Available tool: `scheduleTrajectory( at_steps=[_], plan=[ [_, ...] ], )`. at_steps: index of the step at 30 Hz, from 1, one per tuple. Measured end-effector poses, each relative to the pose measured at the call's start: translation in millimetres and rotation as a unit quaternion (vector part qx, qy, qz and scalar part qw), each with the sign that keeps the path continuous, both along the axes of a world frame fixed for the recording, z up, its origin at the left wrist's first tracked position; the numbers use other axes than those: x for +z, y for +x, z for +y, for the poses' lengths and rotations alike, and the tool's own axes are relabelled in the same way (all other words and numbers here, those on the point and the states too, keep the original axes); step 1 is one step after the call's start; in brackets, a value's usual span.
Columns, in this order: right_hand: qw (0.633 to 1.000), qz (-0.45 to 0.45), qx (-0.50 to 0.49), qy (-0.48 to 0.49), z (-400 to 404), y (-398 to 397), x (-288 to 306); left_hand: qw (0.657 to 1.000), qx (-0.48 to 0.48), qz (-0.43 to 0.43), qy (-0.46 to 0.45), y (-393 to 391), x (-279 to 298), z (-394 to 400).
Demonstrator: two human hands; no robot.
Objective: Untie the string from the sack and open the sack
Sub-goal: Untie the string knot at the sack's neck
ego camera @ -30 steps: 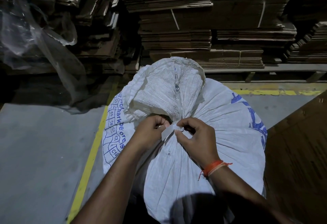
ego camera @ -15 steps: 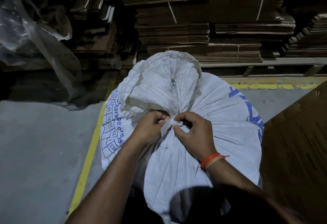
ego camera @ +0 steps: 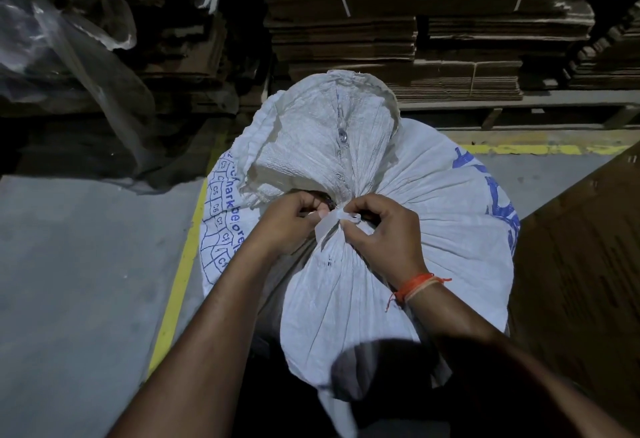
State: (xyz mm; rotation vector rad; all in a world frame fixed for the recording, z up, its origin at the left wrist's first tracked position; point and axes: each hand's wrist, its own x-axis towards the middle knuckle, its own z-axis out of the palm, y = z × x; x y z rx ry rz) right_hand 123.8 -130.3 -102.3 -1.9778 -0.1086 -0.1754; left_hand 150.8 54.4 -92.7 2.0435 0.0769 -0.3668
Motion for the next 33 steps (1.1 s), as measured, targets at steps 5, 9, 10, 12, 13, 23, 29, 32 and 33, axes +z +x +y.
scheduleTrajectory(
  at_steps=[5,9,10,12,13,23,29,32,33],
  plan=[
    [1.0,0.001,0.001,0.001,0.4,-0.6,0.3,1.0,0.0,0.003,-0.018,-0.5,-2.4,-4.0],
    [1.0,0.001,0.003,-0.003,0.1,-0.1,-0.9,1.0,-0.012,-0.001,-0.022,2.4,-10.3,-5.3],
    [1.0,0.0,0.003,-0.002,0.0,0.0,-1.2,1.0,-0.01,-0.001,-0.024,2.5,-11.5,-5.9],
    [1.0,-0.002,0.002,-0.001,-0.5,0.4,-1.4,1.0,-0.012,-0.004,-0.023,2.8,-12.1,-6.6],
    [1.0,-0.003,0.003,-0.001,-0.4,0.5,-1.7,1.0,-0.013,-0.003,-0.024,2.8,-11.7,-6.8],
    [0.999,-0.036,0.008,-0.035,2.5,-1.4,1.2,0.999,-0.012,0.006,-0.049,2.3,-7.8,-7.1],
    [0.998,-0.04,0.006,-0.045,2.8,0.3,-0.7,0.998,-0.008,0.008,-0.054,2.0,-9.1,-7.4],
    [0.998,-0.038,0.007,-0.046,2.6,0.8,-1.1,0.999,-0.007,0.004,-0.05,2.0,-9.7,-7.7],
    [0.998,-0.036,0.006,-0.044,2.6,1.1,-1.3,0.999,-0.006,0.003,-0.048,1.8,-9.6,-7.6]
  ],
)
